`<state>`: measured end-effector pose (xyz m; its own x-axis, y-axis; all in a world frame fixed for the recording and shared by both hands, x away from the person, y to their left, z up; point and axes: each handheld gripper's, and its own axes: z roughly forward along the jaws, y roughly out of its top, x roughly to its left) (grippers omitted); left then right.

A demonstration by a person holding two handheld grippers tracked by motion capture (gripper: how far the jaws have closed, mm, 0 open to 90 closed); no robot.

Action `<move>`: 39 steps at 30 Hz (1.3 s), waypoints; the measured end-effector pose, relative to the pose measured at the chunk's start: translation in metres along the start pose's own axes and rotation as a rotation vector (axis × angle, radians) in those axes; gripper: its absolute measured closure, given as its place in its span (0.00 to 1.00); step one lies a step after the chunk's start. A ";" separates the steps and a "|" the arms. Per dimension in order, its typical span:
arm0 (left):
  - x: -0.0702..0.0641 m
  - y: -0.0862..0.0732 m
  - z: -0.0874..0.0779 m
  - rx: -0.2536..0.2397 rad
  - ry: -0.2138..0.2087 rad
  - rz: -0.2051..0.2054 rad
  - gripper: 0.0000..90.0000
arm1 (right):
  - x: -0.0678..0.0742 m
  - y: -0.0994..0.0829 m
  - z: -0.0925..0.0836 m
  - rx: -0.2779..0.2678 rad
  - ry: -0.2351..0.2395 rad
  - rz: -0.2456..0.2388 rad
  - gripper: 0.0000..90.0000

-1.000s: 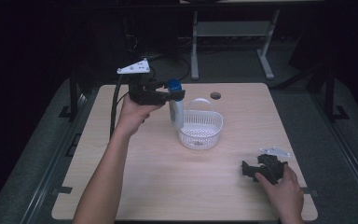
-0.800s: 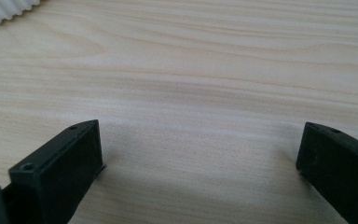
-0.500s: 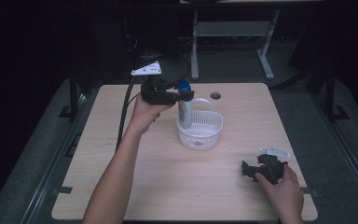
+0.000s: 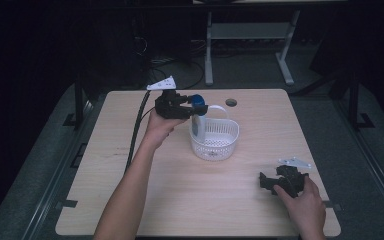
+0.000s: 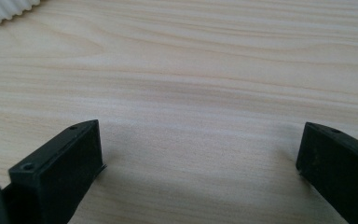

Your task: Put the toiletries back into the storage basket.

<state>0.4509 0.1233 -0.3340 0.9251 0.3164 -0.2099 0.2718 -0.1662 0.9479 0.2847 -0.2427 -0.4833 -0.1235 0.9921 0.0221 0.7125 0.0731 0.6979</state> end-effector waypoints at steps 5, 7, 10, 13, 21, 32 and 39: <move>0.002 -0.009 0.002 -0.004 0.003 0.000 0.45 | 0.000 0.000 0.000 0.000 0.000 0.000 0.00; 0.003 -0.012 0.002 -0.004 0.006 0.001 0.45 | 0.000 0.000 0.000 0.000 0.000 -0.001 0.00; 0.002 -0.015 0.004 0.001 0.008 0.004 0.45 | 0.000 0.000 0.000 0.000 0.000 0.000 0.00; 0.002 -0.020 0.005 -0.002 0.003 0.007 0.45 | 0.000 0.000 0.000 0.000 0.000 -0.001 0.00; 0.002 -0.027 0.008 0.001 0.003 0.018 0.45 | 0.000 0.000 0.000 0.000 0.000 0.000 0.00; 0.000 -0.036 0.011 0.009 0.007 0.036 0.45 | 0.000 0.000 0.000 0.000 0.000 -0.001 0.00; 0.001 -0.045 0.013 0.028 0.011 0.033 0.44 | 0.000 0.000 0.000 0.000 0.000 0.000 0.00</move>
<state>0.4429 0.1185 -0.3795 0.9308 0.3204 -0.1756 0.2485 -0.2028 0.9472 0.2846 -0.2427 -0.4834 -0.1236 0.9921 0.0216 0.7124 0.0735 0.6980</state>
